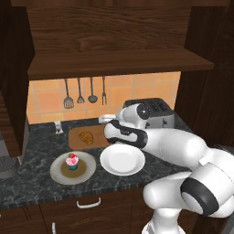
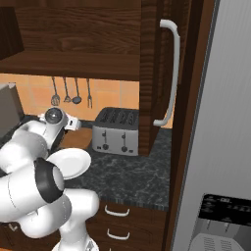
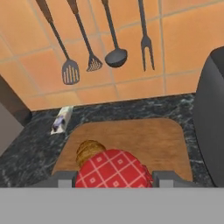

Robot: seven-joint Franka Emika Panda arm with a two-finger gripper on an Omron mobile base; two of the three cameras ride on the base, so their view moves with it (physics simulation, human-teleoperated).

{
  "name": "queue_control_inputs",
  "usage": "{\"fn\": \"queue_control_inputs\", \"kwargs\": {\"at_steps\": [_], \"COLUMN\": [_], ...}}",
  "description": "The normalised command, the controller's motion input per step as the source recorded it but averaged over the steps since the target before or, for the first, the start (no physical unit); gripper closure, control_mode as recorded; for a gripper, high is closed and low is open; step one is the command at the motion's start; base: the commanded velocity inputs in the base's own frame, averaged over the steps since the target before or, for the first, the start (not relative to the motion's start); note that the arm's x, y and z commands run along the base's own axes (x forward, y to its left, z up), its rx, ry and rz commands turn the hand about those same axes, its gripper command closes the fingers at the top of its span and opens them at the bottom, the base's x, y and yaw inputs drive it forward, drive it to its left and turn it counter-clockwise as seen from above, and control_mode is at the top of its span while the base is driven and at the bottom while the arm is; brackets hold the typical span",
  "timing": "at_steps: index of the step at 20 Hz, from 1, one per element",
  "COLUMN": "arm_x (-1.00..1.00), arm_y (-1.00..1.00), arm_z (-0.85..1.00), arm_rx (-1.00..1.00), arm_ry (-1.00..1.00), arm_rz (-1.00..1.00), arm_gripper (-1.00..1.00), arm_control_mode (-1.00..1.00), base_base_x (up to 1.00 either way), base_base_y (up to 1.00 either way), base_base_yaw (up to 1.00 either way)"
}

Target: From the different types of pastries on the counter, select a croissant and place it on the cutting board. Then retrieve a jar of jam from the cabinet and place it alongside the croissant on the cutting board.

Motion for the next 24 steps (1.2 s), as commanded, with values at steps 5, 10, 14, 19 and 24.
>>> {"fn": "queue_control_inputs", "kwargs": {"at_steps": [5,10,14,19,24], "arm_x": [0.32,0.11,0.12,0.00,0.13], "arm_y": [0.08,0.04,0.00,0.01,0.00], "arm_z": [-0.19,-0.10,-0.01,-0.05,-0.13], "arm_rx": [-0.02,-0.01,0.00,-0.01,-0.05], "arm_ry": [0.05,0.04,0.03,0.06,0.08], "arm_rz": [0.02,0.02,0.02,0.03,0.02], "arm_gripper": [1.00,1.00,1.00,1.00,1.00], "arm_control_mode": [-1.00,-1.00,-1.00,-1.00,-1.00], "base_base_x": [0.00,0.00,0.00,0.00,0.00], "base_base_y": [0.00,0.00,0.00,0.00,0.00], "base_base_yaw": [0.00,0.00,0.00,0.00,0.00]}}
